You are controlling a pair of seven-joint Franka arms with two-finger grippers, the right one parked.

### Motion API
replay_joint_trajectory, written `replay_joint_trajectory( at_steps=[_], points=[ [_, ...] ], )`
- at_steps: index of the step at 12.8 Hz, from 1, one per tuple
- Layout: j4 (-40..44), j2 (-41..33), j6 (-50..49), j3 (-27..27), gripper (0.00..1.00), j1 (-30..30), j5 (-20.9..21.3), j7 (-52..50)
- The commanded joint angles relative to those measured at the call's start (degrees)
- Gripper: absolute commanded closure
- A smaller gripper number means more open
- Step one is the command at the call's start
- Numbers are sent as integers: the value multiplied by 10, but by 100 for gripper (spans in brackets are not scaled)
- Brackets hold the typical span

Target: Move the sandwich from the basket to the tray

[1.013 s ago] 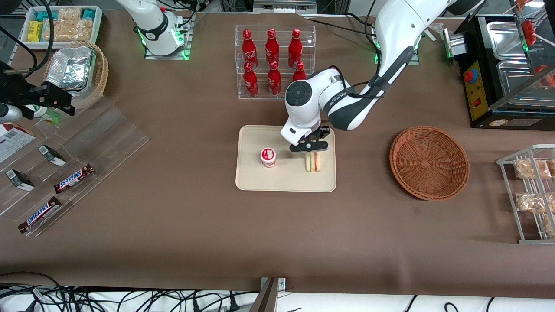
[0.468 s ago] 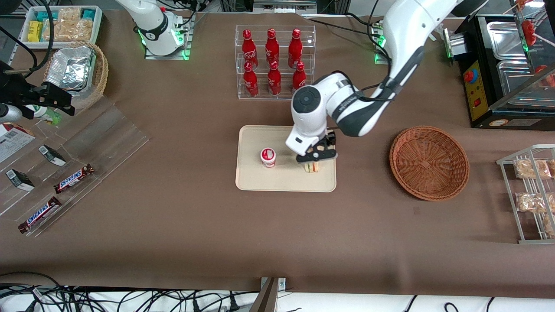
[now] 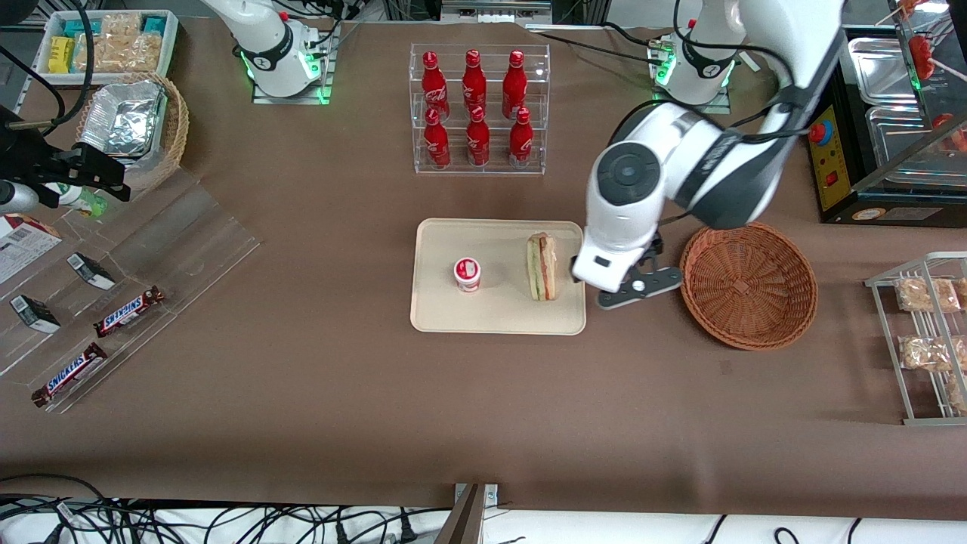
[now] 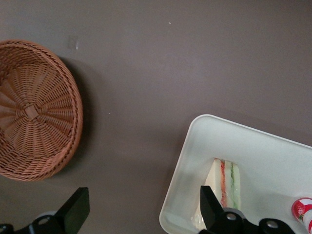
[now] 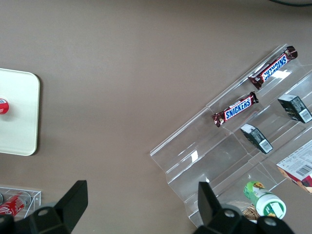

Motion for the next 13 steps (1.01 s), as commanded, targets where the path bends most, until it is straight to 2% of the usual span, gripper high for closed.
replay_joint_trajectory(
  at_steps=[1,2,4,7,10,13],
  points=[
    [27,-15,-47,-7,0,47,-54,115],
    [35,-26,-56,7,0,53,-90,194],
    [67,-35,-99,67,0,46,-125,275],
    [86,-36,-126,111,0,52,-150,362],
    [89,-50,-127,191,0,50,-197,437],
    [89,-52,-128,252,0,46,-205,511]
  ],
)
